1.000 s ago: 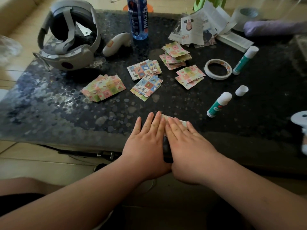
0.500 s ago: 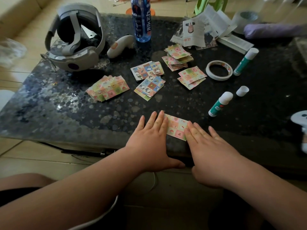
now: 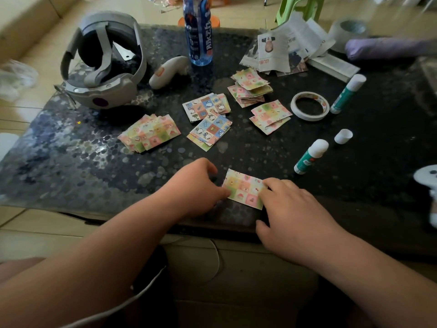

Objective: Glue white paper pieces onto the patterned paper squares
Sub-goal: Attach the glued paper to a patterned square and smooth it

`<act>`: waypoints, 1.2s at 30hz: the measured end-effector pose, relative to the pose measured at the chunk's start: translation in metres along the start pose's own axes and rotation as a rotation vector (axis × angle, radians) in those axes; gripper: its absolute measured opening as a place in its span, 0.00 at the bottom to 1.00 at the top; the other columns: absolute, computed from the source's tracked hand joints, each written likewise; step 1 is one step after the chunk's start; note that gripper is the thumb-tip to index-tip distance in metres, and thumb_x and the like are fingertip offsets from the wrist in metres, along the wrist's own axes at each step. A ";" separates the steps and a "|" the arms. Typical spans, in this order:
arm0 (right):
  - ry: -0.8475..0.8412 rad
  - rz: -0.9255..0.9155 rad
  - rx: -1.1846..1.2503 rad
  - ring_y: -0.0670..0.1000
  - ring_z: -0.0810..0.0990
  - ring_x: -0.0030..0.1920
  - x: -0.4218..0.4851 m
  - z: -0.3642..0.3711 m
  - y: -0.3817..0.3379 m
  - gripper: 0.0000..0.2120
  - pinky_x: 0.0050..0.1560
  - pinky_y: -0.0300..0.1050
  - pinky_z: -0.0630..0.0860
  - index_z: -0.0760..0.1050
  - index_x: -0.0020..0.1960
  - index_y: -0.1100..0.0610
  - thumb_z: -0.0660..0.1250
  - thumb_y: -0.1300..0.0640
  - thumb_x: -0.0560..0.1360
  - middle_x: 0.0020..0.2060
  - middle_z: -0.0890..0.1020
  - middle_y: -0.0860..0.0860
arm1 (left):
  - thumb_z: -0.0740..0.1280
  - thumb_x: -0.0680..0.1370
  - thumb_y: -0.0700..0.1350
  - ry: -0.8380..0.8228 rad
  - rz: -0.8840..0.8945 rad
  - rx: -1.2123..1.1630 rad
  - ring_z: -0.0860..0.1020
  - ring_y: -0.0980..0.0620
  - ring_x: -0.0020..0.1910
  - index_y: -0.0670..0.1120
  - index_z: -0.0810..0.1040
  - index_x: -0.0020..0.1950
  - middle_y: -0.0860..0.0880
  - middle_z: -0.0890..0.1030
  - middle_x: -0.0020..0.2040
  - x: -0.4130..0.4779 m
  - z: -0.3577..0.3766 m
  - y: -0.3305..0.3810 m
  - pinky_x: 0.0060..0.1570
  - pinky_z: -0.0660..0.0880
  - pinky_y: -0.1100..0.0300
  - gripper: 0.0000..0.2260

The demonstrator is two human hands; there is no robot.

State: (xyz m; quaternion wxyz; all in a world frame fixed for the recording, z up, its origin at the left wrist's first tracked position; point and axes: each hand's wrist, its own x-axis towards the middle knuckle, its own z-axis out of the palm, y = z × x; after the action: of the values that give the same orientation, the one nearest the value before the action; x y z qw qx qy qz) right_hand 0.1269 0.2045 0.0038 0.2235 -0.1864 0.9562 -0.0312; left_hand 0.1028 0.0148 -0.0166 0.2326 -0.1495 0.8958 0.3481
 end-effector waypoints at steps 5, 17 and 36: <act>0.098 0.006 0.033 0.47 0.69 0.62 0.012 0.000 0.006 0.20 0.62 0.48 0.75 0.73 0.68 0.49 0.62 0.41 0.79 0.60 0.70 0.45 | 0.78 0.74 0.45 -0.024 -0.038 -0.254 0.86 0.49 0.41 0.47 0.75 0.61 0.46 0.86 0.43 0.001 -0.003 0.005 0.47 0.84 0.47 0.19; -0.020 0.219 0.264 0.50 0.78 0.57 0.046 -0.012 0.008 0.28 0.56 0.50 0.79 0.71 0.64 0.48 0.77 0.42 0.70 0.58 0.76 0.48 | 0.74 0.78 0.46 -0.135 -0.086 -0.323 0.86 0.51 0.37 0.45 0.74 0.69 0.45 0.85 0.46 0.001 -0.017 0.009 0.36 0.80 0.57 0.21; 0.030 0.060 0.729 0.43 0.82 0.36 0.024 -0.027 0.010 0.13 0.38 0.43 0.81 0.83 0.41 0.46 0.71 0.38 0.75 0.35 0.84 0.43 | 0.72 0.78 0.51 -0.127 0.351 -0.153 0.77 0.53 0.25 0.55 0.88 0.48 0.49 0.84 0.33 -0.018 -0.044 0.015 0.30 0.76 0.60 0.05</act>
State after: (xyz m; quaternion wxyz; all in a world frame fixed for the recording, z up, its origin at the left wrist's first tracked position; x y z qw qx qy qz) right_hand 0.0918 0.2039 0.0172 0.2621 -0.0658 0.8906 -0.3659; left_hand 0.0981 -0.0032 0.0296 0.2125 0.0141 0.8625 0.4591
